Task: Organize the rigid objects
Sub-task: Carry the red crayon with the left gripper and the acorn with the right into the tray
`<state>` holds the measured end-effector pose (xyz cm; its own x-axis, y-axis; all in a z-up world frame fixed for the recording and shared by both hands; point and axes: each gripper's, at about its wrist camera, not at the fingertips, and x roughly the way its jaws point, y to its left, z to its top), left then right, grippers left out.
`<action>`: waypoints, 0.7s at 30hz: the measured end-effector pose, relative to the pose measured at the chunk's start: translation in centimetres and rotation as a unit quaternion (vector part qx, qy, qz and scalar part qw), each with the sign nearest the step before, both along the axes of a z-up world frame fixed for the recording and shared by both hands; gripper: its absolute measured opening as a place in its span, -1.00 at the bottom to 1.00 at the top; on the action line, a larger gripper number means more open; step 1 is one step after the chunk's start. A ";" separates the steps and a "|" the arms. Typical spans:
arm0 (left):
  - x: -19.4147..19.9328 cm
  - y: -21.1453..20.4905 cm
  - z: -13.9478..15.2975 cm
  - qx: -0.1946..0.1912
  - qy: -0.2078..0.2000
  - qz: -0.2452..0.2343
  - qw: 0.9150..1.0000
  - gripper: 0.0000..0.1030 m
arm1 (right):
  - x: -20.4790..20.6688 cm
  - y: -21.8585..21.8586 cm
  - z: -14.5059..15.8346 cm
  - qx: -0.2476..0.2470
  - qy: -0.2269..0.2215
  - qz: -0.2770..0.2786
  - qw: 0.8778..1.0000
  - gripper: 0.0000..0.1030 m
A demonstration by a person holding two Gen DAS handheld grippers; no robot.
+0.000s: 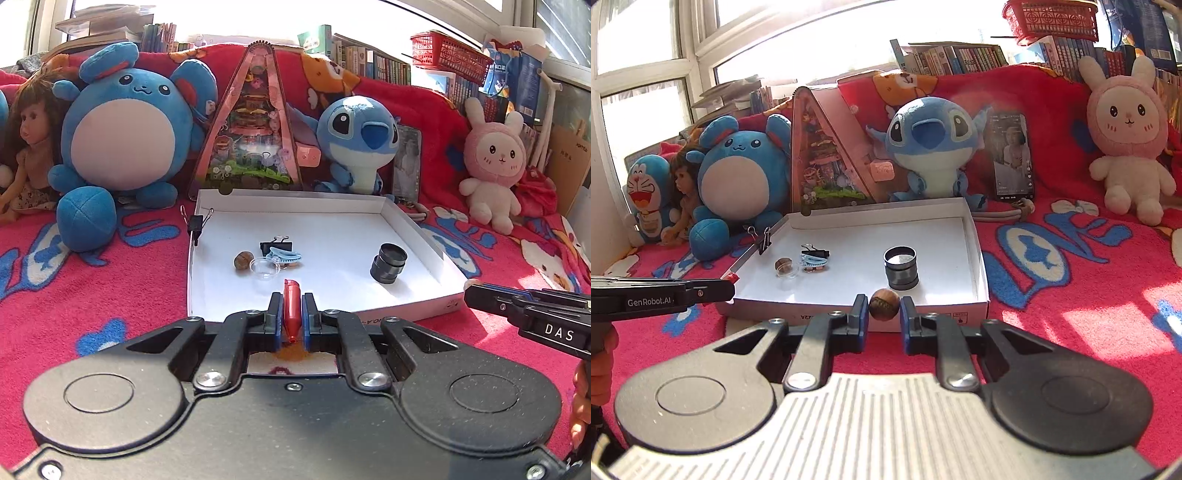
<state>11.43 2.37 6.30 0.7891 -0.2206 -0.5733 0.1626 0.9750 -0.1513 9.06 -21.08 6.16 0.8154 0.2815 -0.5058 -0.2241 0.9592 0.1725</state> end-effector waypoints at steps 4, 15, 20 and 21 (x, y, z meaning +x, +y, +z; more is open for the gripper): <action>2.8 0.7 0.0 -0.017 0.021 0.010 1.000 -0.82 | 2.0 -0.4 0.8 0.012 0.006 -0.005 1.000 -0.57; 8.1 1.1 -2.0 -0.008 0.076 0.029 0.997 -0.82 | 7.9 -0.3 1.8 0.027 0.050 -0.016 0.998 -0.57; 9.0 0.6 -3.0 0.001 0.087 0.032 0.996 -0.82 | 9.9 0.6 1.3 0.028 0.073 -0.009 0.997 -0.57; 9.2 0.5 -3.1 0.002 0.088 0.032 0.996 -0.82 | 10.3 0.8 1.1 0.026 0.079 -0.008 0.997 -0.57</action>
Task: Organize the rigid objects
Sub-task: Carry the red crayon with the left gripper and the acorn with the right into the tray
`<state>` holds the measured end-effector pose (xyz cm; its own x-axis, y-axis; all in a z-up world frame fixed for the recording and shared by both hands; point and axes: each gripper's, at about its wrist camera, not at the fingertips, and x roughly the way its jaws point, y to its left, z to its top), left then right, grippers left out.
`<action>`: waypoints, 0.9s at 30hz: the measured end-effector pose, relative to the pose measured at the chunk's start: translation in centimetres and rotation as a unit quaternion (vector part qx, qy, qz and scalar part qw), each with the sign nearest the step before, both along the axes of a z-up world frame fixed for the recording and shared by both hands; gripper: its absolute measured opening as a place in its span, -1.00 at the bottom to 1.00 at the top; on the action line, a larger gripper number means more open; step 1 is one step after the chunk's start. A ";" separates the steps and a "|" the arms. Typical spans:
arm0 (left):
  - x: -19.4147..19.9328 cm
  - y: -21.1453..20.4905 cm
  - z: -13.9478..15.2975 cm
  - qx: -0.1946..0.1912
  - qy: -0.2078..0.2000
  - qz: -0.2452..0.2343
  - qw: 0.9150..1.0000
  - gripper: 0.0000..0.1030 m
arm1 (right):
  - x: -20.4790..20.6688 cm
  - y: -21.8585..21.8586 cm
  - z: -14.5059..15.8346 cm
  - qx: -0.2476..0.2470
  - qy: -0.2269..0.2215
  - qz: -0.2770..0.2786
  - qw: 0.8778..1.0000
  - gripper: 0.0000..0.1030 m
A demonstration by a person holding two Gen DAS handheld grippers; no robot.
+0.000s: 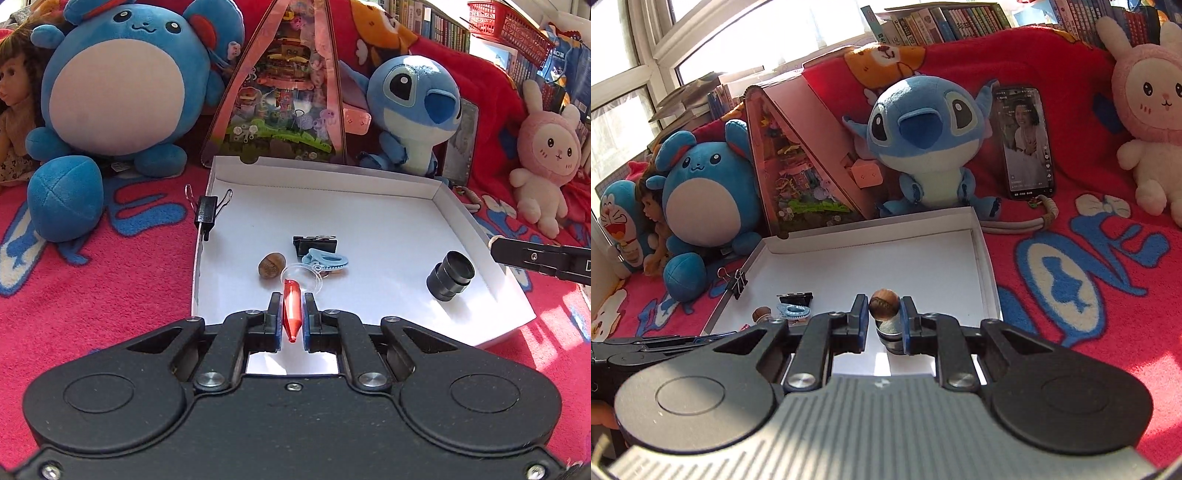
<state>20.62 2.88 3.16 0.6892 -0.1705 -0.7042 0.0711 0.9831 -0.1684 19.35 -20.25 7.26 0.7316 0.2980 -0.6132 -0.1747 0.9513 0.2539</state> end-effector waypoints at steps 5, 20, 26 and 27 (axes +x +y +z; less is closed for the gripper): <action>0.7 -0.3 -0.5 0.008 0.003 0.005 1.000 -0.81 | 1.1 0.7 -0.7 -0.009 0.012 -0.002 1.000 -0.57; 2.7 -0.1 -1.3 0.023 0.001 0.026 0.999 -0.81 | 2.7 1.3 -1.6 -0.026 0.030 -0.007 0.999 -0.57; 3.1 -0.1 -1.4 0.023 -0.004 0.031 0.999 -0.81 | 2.9 1.5 -1.9 -0.029 0.034 -0.007 0.999 -0.57; 3.1 -0.1 -1.4 0.022 -0.004 0.031 0.999 -0.81 | 3.0 1.6 -1.9 -0.031 0.034 -0.007 0.999 -0.57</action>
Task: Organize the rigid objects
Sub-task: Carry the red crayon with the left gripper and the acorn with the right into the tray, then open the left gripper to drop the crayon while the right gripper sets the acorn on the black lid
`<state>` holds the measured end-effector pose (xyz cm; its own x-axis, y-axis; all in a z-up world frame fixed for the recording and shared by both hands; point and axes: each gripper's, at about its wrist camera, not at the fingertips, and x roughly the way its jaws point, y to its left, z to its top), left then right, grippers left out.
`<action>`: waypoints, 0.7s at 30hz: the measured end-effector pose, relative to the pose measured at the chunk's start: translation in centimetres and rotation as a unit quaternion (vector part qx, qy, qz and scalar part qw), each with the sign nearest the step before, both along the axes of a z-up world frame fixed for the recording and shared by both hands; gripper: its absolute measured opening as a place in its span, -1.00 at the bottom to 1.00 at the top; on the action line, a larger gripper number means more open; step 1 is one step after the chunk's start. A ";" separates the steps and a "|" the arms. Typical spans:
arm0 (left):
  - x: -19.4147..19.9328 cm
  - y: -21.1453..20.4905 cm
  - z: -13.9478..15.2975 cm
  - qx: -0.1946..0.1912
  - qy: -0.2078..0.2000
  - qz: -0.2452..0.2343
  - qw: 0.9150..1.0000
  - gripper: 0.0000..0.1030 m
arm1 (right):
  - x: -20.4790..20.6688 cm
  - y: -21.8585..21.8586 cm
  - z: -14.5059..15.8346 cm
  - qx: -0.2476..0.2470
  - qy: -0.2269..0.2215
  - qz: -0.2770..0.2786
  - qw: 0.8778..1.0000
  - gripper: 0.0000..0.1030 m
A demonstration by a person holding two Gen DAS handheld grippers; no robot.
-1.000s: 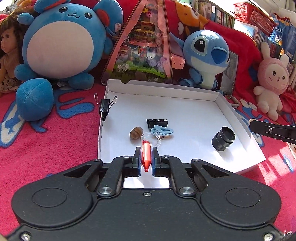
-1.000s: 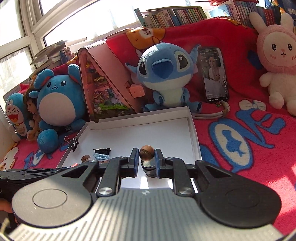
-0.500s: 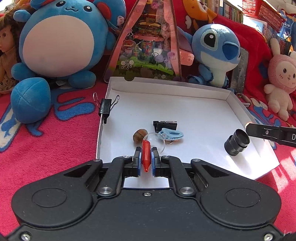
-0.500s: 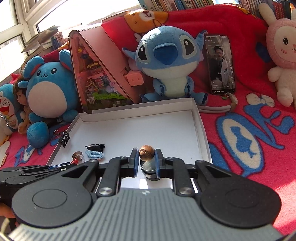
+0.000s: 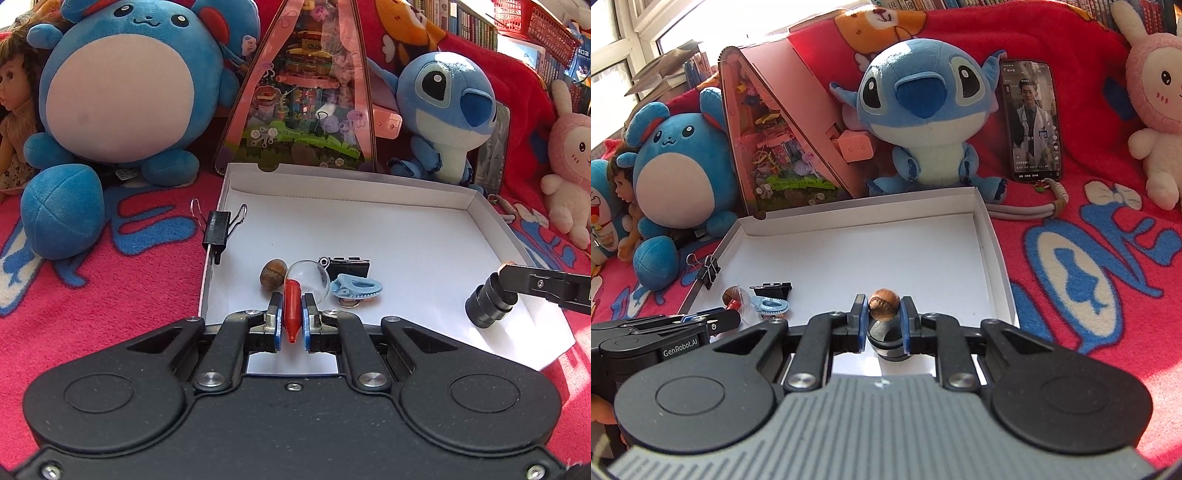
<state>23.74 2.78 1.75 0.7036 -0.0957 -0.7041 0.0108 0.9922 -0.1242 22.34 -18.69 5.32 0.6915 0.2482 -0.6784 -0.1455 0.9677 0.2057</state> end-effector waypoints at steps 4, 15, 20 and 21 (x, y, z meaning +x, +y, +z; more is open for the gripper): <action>0.0 0.0 0.0 -0.003 -0.001 0.000 1.000 -0.79 | 0.1 0.0 -0.1 -0.002 0.000 -0.002 1.000 -0.54; -0.5 0.0 0.3 -0.011 -0.003 -0.003 1.000 -0.40 | -0.1 -0.2 0.1 0.002 -0.005 -0.006 1.000 -0.48; -1.0 0.0 0.7 -0.010 -0.008 -0.010 1.000 -0.11 | -0.4 -0.3 0.4 0.002 -0.011 -0.006 1.000 -0.39; -1.1 0.0 0.7 -0.012 -0.009 -0.012 1.000 -0.05 | -0.4 -0.3 0.4 0.002 -0.011 -0.006 1.000 -0.32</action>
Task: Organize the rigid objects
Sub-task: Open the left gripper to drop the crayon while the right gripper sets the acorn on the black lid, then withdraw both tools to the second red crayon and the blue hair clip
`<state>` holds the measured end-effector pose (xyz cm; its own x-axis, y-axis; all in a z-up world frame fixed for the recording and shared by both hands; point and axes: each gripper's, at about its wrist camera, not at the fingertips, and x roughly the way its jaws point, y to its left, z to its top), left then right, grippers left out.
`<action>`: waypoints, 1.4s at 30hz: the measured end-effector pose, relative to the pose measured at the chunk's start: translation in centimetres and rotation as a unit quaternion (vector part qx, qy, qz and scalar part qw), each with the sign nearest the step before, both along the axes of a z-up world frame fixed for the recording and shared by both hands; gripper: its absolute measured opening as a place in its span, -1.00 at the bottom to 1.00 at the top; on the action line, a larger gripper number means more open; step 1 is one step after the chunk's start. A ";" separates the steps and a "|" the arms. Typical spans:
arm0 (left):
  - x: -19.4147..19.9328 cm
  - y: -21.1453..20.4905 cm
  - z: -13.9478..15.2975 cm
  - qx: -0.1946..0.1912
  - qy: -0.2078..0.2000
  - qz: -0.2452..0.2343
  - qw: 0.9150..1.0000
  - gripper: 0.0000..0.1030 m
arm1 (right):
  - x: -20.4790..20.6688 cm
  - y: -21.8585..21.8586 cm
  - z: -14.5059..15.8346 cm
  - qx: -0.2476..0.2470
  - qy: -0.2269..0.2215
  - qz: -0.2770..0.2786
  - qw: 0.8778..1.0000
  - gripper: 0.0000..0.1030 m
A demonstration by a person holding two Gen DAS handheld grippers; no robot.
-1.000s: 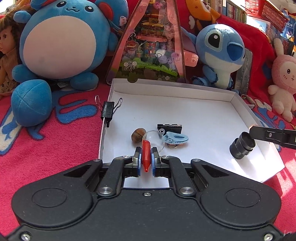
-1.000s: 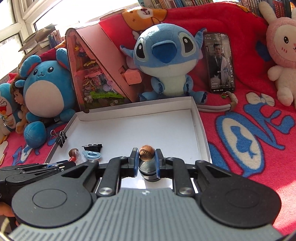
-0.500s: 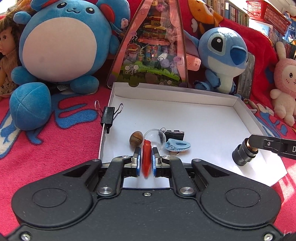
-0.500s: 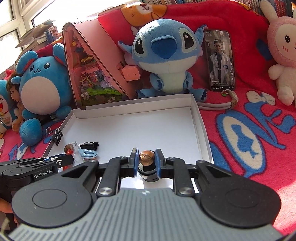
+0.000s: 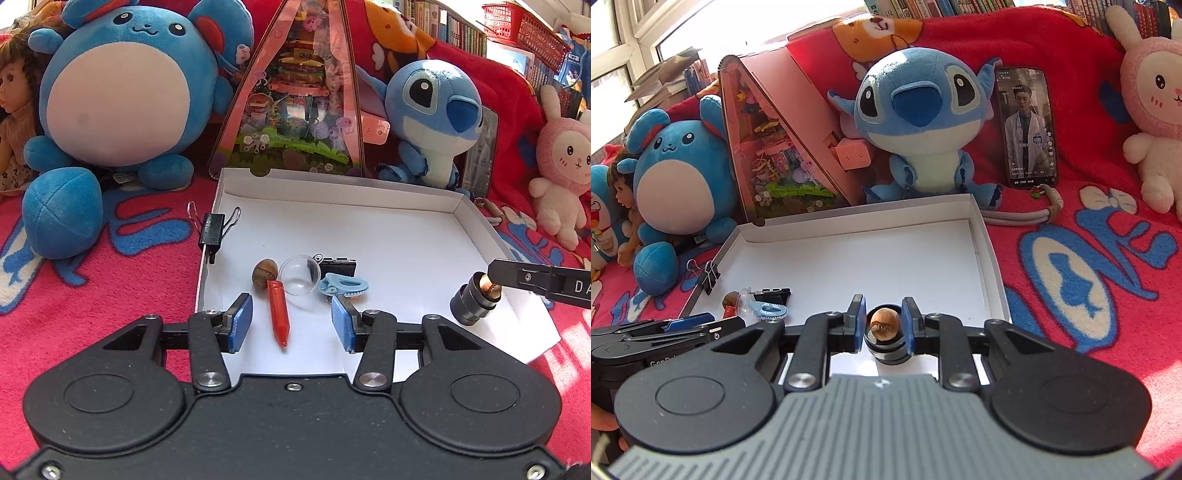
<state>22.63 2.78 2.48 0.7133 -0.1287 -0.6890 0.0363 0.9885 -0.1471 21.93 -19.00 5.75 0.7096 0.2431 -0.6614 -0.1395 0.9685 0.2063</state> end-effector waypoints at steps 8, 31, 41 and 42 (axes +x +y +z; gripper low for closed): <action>-1.5 -0.2 0.7 -0.004 -0.006 -0.018 1.000 0.20 | -1.0 0.0 0.2 -0.007 -0.013 0.003 1.000 0.21; -8.6 -2.2 3.0 0.026 -0.050 -0.078 0.995 0.62 | -6.3 -1.4 1.1 -0.022 -0.067 0.018 0.997 0.78; -11.9 -2.6 3.1 0.019 -0.054 -0.101 0.993 0.63 | -9.7 -1.8 1.3 -0.036 -0.095 0.028 0.994 0.88; -12.3 -2.7 3.0 0.019 -0.054 -0.103 0.993 0.63 | -10.1 -1.7 1.2 -0.040 -0.098 0.030 0.994 0.88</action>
